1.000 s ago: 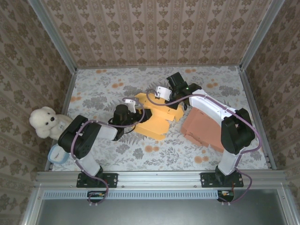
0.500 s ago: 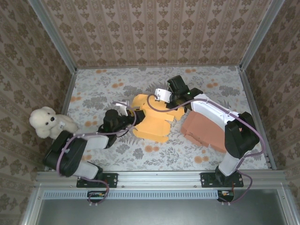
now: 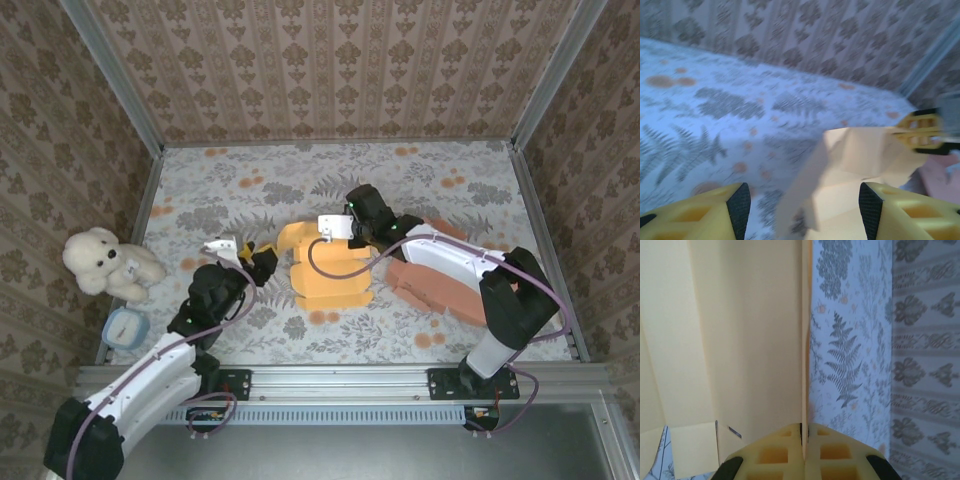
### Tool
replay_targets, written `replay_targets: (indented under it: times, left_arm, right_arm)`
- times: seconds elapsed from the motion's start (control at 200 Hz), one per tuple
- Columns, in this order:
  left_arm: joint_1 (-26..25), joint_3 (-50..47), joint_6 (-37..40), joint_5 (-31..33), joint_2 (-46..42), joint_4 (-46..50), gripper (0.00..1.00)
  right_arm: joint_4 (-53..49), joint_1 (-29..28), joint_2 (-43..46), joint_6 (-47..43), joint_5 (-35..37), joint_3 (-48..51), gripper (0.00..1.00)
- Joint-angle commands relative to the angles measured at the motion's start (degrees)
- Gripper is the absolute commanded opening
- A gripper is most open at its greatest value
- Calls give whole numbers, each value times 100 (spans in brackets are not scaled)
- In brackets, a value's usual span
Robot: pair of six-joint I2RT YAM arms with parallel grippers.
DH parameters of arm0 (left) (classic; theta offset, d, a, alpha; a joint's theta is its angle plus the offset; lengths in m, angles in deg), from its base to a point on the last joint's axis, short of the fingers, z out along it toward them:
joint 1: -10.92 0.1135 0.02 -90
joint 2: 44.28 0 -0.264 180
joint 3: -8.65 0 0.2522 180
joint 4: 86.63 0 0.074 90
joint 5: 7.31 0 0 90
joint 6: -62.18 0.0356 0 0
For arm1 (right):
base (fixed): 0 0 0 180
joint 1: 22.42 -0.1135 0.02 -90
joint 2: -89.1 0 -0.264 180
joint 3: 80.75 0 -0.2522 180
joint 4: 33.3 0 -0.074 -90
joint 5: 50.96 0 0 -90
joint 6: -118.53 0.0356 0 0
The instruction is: Fold the paper box
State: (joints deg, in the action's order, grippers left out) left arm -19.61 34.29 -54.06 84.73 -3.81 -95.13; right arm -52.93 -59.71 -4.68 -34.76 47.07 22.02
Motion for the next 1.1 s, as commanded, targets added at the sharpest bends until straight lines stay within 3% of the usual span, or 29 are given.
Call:
replay_targets:
  times: [0.0, 0.37, 0.79, 1.095]
  left_arm:
    - [96, -59, 240, 243, 333, 122, 63]
    - [196, -231, 524, 77, 1709, -1090, 63]
    - [192, -353, 792, -234, 2751, -2244, 62]
    - [19, -198, 762, -1097, 4041, -3574, 61]
  right_arm:
    - [792, -101, 112, -664, 197, 307, 0]
    - [2106, -121, -119, -836, 353, 919, 0]
    - [4150, -198, -683, -1881, 528, 1669, 0]
    - [4780, -199, -646, -1933, 439, 1952, 0]
